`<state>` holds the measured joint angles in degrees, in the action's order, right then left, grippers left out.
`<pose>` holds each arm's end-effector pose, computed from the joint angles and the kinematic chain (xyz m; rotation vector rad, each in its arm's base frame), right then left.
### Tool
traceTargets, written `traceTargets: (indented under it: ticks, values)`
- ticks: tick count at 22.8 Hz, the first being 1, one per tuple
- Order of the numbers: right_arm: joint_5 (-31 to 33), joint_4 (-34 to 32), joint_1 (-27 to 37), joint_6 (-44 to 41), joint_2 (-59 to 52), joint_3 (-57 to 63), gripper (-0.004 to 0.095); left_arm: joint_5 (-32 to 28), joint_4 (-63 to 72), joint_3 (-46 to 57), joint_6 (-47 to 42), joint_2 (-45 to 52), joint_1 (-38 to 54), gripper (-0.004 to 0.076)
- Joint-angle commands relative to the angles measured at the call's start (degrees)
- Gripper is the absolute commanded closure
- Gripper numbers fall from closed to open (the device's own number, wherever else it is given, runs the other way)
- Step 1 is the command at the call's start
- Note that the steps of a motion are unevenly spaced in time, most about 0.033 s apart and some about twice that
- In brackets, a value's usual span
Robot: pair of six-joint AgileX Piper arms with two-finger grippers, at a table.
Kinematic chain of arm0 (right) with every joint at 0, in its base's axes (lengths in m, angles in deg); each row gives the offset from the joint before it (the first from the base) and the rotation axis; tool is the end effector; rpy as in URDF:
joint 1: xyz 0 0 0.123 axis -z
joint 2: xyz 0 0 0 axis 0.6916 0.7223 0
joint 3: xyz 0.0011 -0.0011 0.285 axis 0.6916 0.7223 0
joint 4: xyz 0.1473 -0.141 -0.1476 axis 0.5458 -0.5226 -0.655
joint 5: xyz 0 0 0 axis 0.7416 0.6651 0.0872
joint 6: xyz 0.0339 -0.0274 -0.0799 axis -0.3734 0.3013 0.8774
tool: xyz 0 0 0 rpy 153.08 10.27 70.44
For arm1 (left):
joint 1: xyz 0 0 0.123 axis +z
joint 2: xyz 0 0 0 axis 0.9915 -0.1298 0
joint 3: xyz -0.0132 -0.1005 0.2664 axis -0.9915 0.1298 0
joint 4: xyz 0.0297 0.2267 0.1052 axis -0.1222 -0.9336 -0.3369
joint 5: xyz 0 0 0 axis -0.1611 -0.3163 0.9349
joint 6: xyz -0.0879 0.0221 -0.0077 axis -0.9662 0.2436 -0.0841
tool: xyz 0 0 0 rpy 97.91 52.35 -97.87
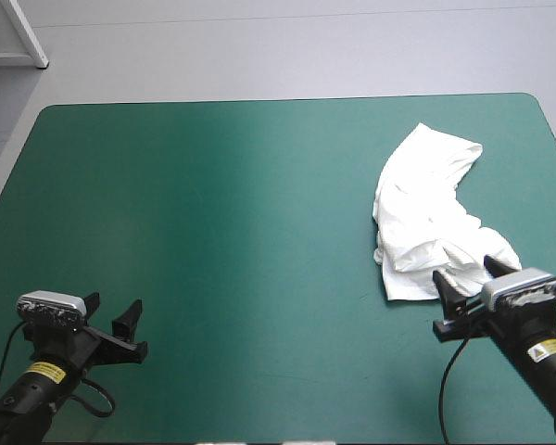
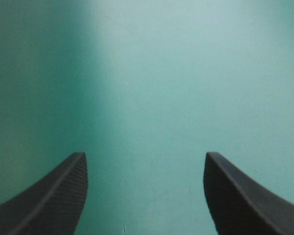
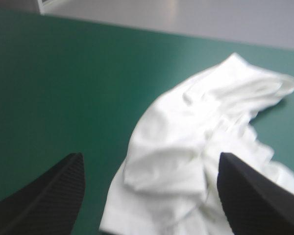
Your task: Fold the cloth
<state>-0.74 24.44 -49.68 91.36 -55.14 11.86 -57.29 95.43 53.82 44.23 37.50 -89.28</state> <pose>0.1011 0.0265 0.2965 -0.2832 1.8076 0.1838 0.0873 -0.0195 0.2723 0.1991 1.9838 -0.1638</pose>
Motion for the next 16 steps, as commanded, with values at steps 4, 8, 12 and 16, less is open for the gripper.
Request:
traceTargets:
  ticks: [4,8,12,16]
  values:
    - [12.7,-27.7,-0.3,-25.3,18.8,-35.7,0.0194,13.7,-5.5,-23.5,-0.4,-9.0,-0.2,0.0230]
    - [29.4,-26.7,-0.3,-26.7,34.4,-54.7,0.0194,20.8,-5.0,-37.2,-3.1,-18.6,-0.2,0.0230]
    - [35.8,-26.0,-0.3,-27.0,47.5,-64.2,0.0194,20.2,-5.0,-43.3,-3.1,-25.5,-0.2,0.0230]
    - [39.0,-26.0,-0.3,-28.1,61.9,-69.7,0.0194,19.2,-4.0,-44.6,-3.1,-28.3,-0.2,0.0230]
